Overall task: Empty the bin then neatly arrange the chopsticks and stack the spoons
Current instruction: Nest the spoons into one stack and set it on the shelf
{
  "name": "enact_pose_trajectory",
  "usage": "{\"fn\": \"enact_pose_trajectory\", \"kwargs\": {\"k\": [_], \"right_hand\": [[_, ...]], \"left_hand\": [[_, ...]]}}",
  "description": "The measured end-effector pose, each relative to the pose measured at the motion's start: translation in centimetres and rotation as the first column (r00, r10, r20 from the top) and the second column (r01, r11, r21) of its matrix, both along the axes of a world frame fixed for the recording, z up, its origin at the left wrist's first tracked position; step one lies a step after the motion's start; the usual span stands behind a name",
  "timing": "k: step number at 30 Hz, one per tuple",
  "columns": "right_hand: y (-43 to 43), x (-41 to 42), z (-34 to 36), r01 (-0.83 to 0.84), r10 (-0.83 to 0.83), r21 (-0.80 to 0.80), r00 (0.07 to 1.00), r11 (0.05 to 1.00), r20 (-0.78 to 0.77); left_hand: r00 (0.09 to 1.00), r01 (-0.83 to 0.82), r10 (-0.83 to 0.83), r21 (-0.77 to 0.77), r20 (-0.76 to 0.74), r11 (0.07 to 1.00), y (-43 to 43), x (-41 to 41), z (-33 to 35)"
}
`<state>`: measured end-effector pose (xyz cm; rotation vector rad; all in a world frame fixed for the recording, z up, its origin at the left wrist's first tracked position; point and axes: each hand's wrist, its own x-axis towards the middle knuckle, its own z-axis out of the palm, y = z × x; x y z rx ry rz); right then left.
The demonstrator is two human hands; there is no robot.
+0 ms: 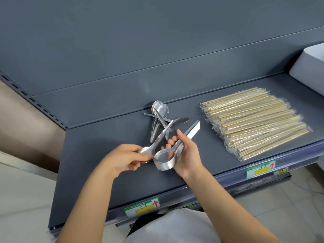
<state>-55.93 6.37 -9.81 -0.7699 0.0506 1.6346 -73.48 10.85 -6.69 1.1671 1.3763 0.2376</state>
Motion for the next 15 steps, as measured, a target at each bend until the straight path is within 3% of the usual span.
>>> {"fn": "enact_pose_trajectory", "kwargs": {"k": [5,10,15], "right_hand": [[0.1,-0.5,-0.2,-0.070,0.069,0.016,0.996,0.997,0.064],[0.1,-0.6,-0.6,-0.042,0.033,0.082,0.993,0.996,0.111],[-0.2,-0.4,-0.8,-0.045,0.036,0.096,0.994,0.994,0.099]], "left_hand": [[0.996,0.079,-0.085,0.144,0.037,0.986,-2.2,-3.0,1.4],[0.994,-0.095,0.067,0.363,0.089,0.927,-3.7,0.5,1.0],[0.965,0.103,0.056,0.563,-0.258,0.820,-5.2,3.8,-0.3]]}}
